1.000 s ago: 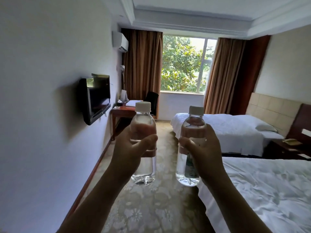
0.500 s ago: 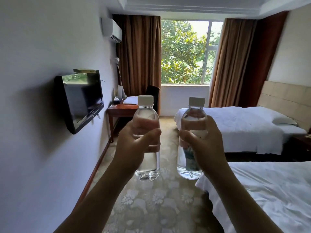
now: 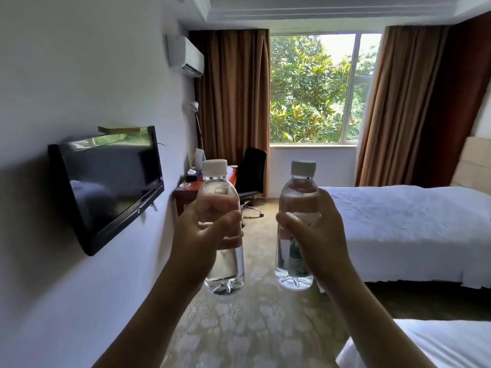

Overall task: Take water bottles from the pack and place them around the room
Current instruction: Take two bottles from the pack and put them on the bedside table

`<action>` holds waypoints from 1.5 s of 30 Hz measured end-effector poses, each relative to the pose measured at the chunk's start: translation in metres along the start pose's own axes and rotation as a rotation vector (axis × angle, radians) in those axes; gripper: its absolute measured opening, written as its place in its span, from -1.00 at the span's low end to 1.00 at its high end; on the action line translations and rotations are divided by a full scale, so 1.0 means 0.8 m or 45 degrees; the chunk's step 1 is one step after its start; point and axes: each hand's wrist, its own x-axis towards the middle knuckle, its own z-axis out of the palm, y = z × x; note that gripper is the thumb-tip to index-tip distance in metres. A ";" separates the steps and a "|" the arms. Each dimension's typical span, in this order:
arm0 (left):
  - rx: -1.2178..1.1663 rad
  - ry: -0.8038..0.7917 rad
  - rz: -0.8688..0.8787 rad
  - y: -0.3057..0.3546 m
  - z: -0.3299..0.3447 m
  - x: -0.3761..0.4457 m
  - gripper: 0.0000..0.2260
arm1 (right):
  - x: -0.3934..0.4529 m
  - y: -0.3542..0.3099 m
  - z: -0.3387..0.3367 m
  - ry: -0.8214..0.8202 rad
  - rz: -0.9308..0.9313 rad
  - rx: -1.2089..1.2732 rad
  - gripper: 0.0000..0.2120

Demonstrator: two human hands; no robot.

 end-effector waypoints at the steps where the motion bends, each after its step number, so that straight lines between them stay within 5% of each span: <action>1: -0.001 0.002 0.009 -0.014 0.001 0.022 -0.65 | 0.020 0.017 0.006 0.000 0.001 -0.003 -0.42; 5: -0.013 -0.017 0.008 -0.082 0.000 0.113 -0.77 | 0.100 0.090 0.036 -0.001 0.019 -0.030 -0.41; 15: -0.032 -0.058 0.012 -0.255 -0.019 0.402 -0.60 | 0.352 0.256 0.152 0.025 0.019 -0.079 -0.54; 26: -0.101 -0.092 -0.027 -0.386 0.007 0.634 -0.67 | 0.561 0.398 0.209 0.062 -0.051 -0.119 -0.66; 36: -0.064 -0.194 0.008 -0.500 0.118 0.824 -0.50 | 0.751 0.538 0.171 0.139 -0.101 -0.149 -0.65; 45: -0.295 -0.440 -0.040 -0.556 0.291 0.934 -0.87 | 0.841 0.596 0.038 0.415 -0.119 -0.364 -0.64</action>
